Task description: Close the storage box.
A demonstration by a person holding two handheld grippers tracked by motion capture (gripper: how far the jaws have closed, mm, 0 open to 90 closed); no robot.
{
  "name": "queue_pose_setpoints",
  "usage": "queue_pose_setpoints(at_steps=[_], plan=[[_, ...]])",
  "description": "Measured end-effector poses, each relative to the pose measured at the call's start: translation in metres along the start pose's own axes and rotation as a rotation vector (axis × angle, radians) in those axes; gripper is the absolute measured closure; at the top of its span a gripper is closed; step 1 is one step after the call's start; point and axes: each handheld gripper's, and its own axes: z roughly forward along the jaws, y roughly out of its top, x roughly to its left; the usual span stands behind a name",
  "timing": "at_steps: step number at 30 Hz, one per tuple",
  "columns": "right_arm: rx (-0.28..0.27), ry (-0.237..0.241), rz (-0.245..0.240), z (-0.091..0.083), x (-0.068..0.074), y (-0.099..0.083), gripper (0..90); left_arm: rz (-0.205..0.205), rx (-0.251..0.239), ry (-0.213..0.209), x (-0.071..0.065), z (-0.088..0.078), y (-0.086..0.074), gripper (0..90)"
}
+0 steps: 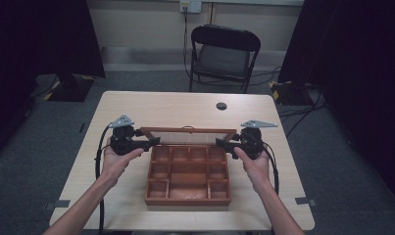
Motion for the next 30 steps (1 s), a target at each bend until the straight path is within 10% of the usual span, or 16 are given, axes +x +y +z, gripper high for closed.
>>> queue_pose_setpoints(at_steps=[30], plan=[[0.081,-0.004,0.020,-0.021,-0.011,-0.018,26.5,0.022,0.048,0.007,-0.012,-0.007,-0.016,19.4]])
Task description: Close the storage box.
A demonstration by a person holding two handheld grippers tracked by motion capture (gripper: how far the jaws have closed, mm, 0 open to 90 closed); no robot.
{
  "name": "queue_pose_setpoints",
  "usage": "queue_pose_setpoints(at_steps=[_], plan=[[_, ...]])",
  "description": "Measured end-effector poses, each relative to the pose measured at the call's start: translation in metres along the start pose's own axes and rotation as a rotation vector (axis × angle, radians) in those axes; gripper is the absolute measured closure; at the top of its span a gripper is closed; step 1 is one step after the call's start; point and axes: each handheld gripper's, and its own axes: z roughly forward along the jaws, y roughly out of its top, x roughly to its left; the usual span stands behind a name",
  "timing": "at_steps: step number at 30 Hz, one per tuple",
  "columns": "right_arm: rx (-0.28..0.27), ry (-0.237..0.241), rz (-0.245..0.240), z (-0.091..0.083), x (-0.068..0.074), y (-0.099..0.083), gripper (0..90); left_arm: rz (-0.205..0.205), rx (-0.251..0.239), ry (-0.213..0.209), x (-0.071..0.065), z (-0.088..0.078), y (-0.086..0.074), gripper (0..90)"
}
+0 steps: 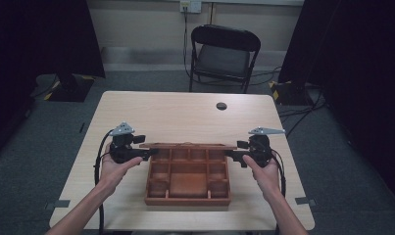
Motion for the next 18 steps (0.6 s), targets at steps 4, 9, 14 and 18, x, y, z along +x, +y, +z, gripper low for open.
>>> queue_pose_setpoints(at_steps=[4,9,14,18], plan=[[0.031,0.018,-0.011,0.001,-0.002,-0.001,29.3,0.006,0.000,-0.010,-0.003,-0.002,-0.002,19.6],[0.054,0.021,-0.023,0.000,0.001,-0.003,33.5,0.014,0.001,-0.019,-0.006,-0.003,-0.003,19.5],[0.056,0.019,-0.028,-0.005,0.000,-0.006,36.5,0.011,0.001,-0.024,-0.008,-0.004,-0.004,19.5],[0.051,0.005,-0.020,-0.011,-0.004,-0.008,38.9,-0.007,-0.001,-0.035,-0.007,-0.004,-0.005,19.5]])
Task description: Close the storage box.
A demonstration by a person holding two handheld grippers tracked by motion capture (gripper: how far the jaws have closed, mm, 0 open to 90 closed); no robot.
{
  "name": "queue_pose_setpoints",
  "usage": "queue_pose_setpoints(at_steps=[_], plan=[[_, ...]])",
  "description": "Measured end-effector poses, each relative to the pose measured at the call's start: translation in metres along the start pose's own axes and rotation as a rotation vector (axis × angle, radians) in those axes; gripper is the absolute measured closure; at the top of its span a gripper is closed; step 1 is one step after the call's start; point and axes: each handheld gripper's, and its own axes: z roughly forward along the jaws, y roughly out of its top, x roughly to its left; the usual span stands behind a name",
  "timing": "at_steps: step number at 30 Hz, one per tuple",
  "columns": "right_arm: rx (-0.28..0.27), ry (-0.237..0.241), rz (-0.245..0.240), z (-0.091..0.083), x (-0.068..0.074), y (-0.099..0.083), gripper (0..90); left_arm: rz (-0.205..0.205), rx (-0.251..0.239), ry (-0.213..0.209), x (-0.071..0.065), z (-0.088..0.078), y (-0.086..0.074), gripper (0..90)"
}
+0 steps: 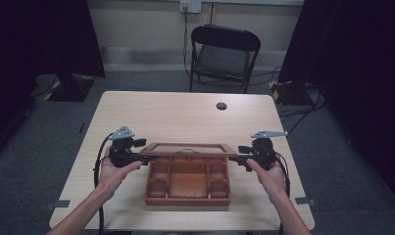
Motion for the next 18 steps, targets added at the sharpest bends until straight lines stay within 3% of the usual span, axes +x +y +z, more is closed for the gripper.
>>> queue_pose_setpoints(at_steps=[2,5,12,13,18], plan=[[-0.004,0.004,0.017,0.000,-0.003,0.000,38.8,0.002,-0.006,0.006,-0.001,-0.001,0.000,19.6],[0.018,-0.039,-0.027,0.003,-0.003,0.002,41.9,0.007,-0.007,0.010,-0.002,-0.003,-0.001,19.7],[0.036,-0.056,-0.017,0.002,-0.005,0.002,43.1,0.020,-0.005,0.006,-0.005,-0.007,-0.002,20.1],[0.037,-0.069,-0.021,0.001,-0.005,0.002,46.7,0.020,-0.008,0.006,-0.005,-0.008,-0.002,20.1],[0.006,-0.081,-0.014,-0.009,-0.010,0.006,48.3,0.025,-0.002,0.003,-0.008,-0.009,-0.002,20.6]])
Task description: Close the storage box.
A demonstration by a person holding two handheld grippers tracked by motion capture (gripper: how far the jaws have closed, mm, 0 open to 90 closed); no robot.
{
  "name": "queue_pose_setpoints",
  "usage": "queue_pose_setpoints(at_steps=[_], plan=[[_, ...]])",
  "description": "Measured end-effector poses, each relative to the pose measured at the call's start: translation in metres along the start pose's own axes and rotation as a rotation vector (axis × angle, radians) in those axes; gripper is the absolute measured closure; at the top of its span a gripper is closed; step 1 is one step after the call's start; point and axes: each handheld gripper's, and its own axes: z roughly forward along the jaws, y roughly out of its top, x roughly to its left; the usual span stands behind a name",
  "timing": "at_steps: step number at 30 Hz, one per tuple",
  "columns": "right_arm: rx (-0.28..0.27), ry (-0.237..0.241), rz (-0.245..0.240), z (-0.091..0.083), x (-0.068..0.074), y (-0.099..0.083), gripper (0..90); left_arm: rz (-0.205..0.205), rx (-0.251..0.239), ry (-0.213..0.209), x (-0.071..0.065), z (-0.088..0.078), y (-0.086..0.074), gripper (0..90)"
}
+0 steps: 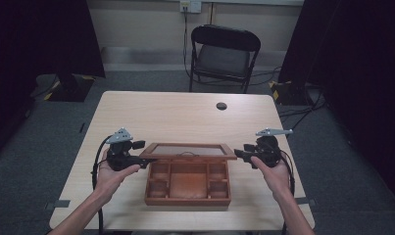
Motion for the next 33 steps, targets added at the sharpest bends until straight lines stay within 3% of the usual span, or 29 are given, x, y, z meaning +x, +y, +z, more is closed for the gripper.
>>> queue_pose_setpoints(at_steps=[9,12,13,21,28,30,33], plan=[[-0.057,0.020,-0.026,-0.011,0.006,0.028,51.6,0.005,-0.001,-0.001,-0.001,-0.001,-0.003,20.5],[-0.078,0.068,-0.043,-0.015,0.014,0.039,51.3,-0.001,-0.003,0.000,-0.002,0.000,-0.005,20.4],[-0.090,0.111,-0.053,-0.019,0.021,0.046,51.1,0.001,-0.002,0.000,-0.002,-0.001,-0.006,20.4],[-0.124,0.212,-0.125,-0.028,0.053,0.065,52.9,-0.004,-0.001,-0.003,-0.004,-0.001,-0.011,20.3],[-0.094,0.319,-0.195,-0.024,0.088,0.078,48.5,-0.001,-0.004,-0.004,-0.003,-0.001,-0.012,19.8],[-0.082,0.359,-0.217,-0.021,0.099,0.081,51.4,0.002,-0.004,-0.002,-0.004,-0.001,-0.012,19.8],[-0.078,0.392,-0.224,-0.019,0.103,0.082,55.7,0.001,-0.004,-0.001,-0.004,-0.001,-0.012,19.8]])
